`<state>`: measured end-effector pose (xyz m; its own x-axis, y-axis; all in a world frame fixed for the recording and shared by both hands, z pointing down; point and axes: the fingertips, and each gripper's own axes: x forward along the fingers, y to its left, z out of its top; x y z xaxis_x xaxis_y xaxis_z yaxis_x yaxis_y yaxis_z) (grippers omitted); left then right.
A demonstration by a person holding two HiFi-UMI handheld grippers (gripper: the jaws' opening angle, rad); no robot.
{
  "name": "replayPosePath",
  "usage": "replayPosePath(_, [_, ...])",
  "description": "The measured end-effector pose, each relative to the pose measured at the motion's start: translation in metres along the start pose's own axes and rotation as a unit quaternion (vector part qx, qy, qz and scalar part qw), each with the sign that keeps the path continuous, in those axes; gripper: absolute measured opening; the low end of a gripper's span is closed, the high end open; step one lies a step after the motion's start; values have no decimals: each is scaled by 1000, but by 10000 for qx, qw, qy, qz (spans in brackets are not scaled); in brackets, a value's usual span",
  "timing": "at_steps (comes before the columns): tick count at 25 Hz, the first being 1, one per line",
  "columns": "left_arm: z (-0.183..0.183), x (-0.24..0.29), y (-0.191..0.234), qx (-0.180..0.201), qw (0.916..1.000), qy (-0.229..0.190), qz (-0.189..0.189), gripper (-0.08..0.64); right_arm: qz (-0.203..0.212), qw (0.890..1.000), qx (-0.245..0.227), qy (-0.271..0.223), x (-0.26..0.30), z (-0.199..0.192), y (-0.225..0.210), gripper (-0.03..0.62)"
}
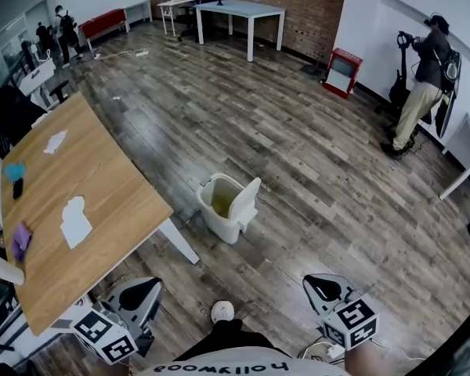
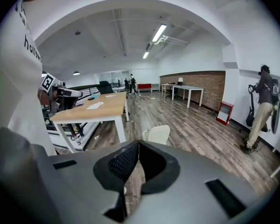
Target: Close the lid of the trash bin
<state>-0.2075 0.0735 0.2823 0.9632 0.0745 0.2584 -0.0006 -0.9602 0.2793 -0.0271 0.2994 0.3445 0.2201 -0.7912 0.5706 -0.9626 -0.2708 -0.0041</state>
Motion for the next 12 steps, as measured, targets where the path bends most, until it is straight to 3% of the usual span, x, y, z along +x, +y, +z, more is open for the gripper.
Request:
replayPosePath(5, [21, 30, 22, 357, 9988, 233, -252, 5, -32, 9996, 282, 8, 29, 15, -11, 11])
replayPosePath(12, [26, 62, 55, 327, 9975, 450, -428, 5, -223, 9984, 518, 82, 60, 23, -30, 11])
